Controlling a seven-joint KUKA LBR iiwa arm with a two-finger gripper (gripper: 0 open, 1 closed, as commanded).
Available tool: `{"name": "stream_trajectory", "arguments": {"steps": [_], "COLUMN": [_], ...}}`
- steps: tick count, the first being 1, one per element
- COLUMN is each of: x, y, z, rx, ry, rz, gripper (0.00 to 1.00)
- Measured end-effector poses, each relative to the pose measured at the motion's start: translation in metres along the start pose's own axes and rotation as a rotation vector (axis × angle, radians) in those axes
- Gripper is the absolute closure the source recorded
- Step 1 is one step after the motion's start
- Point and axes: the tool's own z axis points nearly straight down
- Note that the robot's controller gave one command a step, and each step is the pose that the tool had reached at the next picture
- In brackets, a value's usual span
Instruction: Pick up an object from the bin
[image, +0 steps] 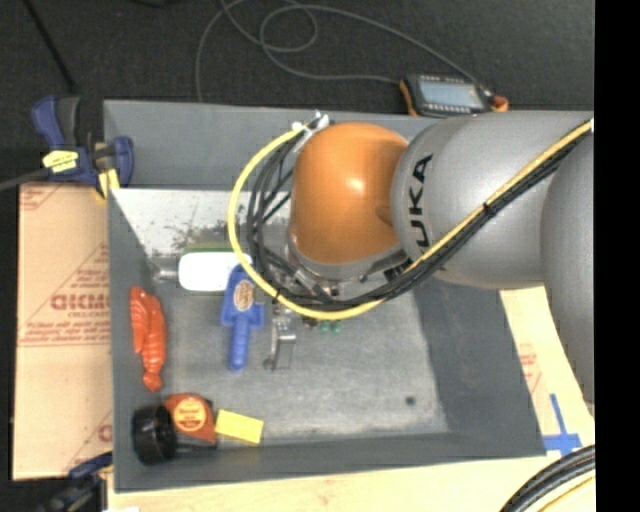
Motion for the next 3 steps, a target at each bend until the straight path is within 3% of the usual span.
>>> {"name": "stream_trajectory", "arguments": {"steps": [1,2,3], "x": [-0.001,-0.024,-0.066], "y": [-0.001,-0.002,-0.005], "z": [-0.005,0.039,0.062], "rx": [-0.001,0.0,0.003], "ry": [-0.008,-0.017,-0.009], "rz": [0.004,-0.221,-0.557], "gripper": [0.0,0.0,0.0]}}
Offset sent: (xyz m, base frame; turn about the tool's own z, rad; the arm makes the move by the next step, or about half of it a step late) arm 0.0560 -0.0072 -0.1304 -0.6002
